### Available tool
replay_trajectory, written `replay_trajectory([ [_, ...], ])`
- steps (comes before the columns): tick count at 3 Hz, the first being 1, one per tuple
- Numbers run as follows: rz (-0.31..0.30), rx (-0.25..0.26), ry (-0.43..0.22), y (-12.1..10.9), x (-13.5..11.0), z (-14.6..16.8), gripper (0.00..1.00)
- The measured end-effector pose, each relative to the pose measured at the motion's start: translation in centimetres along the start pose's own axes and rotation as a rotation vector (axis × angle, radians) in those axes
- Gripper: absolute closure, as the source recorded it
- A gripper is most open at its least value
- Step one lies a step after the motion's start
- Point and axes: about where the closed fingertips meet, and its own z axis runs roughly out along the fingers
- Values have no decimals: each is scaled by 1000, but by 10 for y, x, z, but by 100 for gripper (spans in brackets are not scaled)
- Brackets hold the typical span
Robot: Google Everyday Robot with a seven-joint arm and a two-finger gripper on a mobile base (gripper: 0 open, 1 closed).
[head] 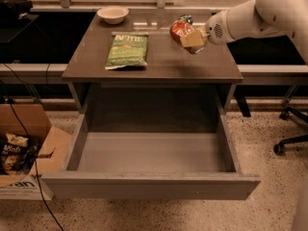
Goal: Place coke can into top drawer
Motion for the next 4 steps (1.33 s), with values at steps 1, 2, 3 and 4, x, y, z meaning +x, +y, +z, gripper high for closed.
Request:
replay_trajectory([
  [1, -129, -142, -37, 54, 3, -28, 100],
  [2, -310, -286, -51, 119, 42, -73, 100],
  [3, -413, -359, -22, 148, 79, -94, 100],
  [4, -413, -446, 55, 169, 125, -83, 100],
])
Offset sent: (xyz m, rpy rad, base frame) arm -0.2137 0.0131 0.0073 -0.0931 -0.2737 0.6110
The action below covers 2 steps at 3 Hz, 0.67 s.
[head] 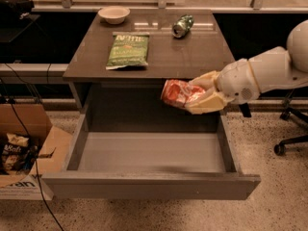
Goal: Place coke can into top drawer
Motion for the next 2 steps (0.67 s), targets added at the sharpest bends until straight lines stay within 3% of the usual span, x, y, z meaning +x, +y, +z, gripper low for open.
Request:
replay_trajectory([
  [1, 113, -93, 29, 19, 42, 41, 100],
  [2, 203, -136, 28, 23, 66, 68, 100],
])
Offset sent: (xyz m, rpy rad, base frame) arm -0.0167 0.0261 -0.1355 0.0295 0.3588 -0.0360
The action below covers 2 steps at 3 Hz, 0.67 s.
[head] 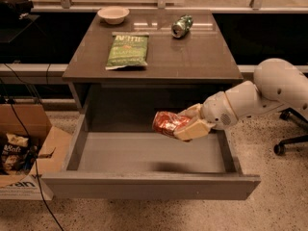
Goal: Place coke can into top drawer
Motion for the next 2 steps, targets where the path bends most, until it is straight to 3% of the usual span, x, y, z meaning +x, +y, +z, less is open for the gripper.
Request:
replay_trajectory([
  [1, 104, 23, -2, -11, 19, 21, 100],
  [2, 119, 32, 3, -15, 23, 26, 100],
])
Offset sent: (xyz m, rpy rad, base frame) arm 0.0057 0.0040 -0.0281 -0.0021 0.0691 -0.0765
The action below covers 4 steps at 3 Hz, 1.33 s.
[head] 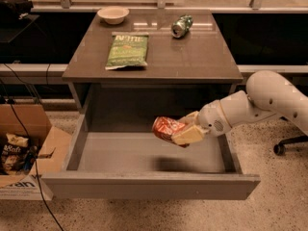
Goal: Place coke can into top drawer
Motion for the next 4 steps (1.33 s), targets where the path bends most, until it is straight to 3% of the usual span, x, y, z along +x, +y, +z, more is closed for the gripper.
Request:
replay_trajectory([
  [1, 11, -4, 41, -6, 15, 13, 100],
  [2, 12, 55, 142, -20, 35, 26, 96],
  [3, 11, 102, 212, -28, 44, 32, 73],
  [4, 10, 98, 213, -28, 45, 34, 50],
])
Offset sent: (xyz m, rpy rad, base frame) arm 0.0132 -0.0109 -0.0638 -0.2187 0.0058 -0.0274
